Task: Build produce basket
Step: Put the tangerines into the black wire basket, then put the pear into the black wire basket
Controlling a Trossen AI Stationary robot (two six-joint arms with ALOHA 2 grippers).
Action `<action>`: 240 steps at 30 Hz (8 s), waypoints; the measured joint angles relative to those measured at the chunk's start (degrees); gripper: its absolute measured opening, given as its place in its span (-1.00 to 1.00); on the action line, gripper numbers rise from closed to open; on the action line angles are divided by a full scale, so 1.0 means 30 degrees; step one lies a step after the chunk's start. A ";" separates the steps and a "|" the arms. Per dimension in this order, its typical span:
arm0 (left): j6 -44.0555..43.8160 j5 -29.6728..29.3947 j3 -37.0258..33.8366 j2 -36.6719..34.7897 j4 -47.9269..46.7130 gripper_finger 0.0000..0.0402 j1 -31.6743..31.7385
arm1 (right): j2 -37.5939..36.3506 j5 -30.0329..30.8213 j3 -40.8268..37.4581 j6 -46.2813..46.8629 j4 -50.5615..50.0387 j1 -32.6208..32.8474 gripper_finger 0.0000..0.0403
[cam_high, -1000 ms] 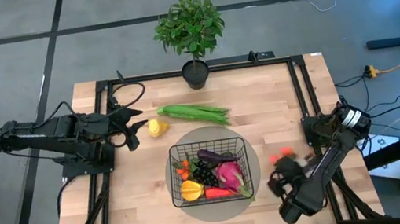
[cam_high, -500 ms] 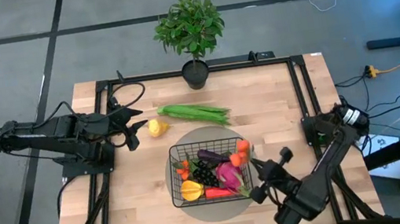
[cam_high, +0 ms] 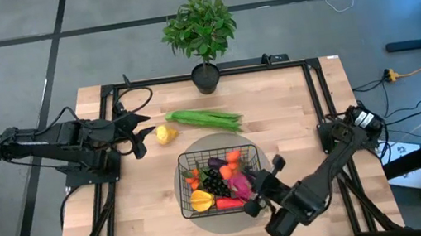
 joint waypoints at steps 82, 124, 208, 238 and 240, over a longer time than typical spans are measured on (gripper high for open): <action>-0.7590 0.1221 -0.0801 0.7905 -0.2026 -0.20 0.6134 | -0.0058 -0.0974 0.1427 -0.6742 0.1616 -0.1713 -0.33; -1.0958 0.6501 -0.0862 1.1271 -0.7707 -0.20 0.8023 | -0.0066 -0.2161 0.1413 -0.5929 0.1357 -0.1713 -0.33; -0.4894 1.1175 -0.0823 0.7486 -0.5127 -0.20 0.6356 | -0.0044 -0.4123 0.0262 -0.4393 0.1486 -0.1713 -0.33; -2.5024 1.0905 -0.1308 0.5939 -1.2688 -0.20 -0.9072 | -0.0044 -0.4153 0.0270 -0.5957 0.1450 -0.1713 -0.33; -2.5651 1.0952 -0.1635 0.6201 -1.2341 -0.20 -0.9954 | -0.0044 -0.4153 0.0270 -0.5977 0.1418 -0.1713 -0.33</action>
